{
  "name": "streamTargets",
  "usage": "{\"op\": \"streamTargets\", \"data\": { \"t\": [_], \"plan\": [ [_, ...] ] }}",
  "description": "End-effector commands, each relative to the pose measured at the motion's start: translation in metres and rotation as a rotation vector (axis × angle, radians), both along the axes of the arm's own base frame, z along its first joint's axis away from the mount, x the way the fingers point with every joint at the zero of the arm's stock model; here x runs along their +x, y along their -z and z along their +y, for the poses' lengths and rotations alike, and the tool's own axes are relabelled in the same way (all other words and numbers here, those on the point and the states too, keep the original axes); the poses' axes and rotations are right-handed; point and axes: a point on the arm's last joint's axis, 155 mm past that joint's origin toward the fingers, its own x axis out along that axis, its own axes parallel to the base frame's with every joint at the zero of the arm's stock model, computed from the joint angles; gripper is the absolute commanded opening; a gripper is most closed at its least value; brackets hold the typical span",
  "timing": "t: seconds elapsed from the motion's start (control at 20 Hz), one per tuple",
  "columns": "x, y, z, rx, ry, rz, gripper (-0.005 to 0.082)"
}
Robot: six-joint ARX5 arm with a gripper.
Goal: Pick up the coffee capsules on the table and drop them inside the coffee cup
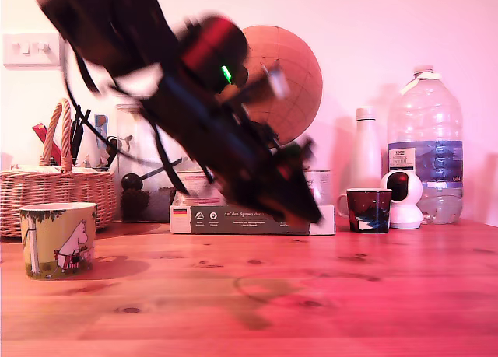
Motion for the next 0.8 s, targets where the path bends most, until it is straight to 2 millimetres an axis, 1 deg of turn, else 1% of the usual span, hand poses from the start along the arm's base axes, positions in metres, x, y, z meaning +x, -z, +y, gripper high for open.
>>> {"op": "streamTargets", "data": {
  "t": [0.0,0.25,0.45,0.55,0.75],
  "plan": [
    [0.001,-0.001,0.012,0.025,-0.024,0.005,0.0212],
    [0.013,-0.016,0.042,0.062,-0.093,-0.006,0.0213],
    [0.018,-0.021,0.065,0.062,-0.142,-0.025,0.0213],
    [0.017,-0.021,0.079,0.062,-0.168,-0.027,0.0213],
    [0.025,-0.030,0.113,0.046,-0.246,-0.046,0.0213]
  ]
}}
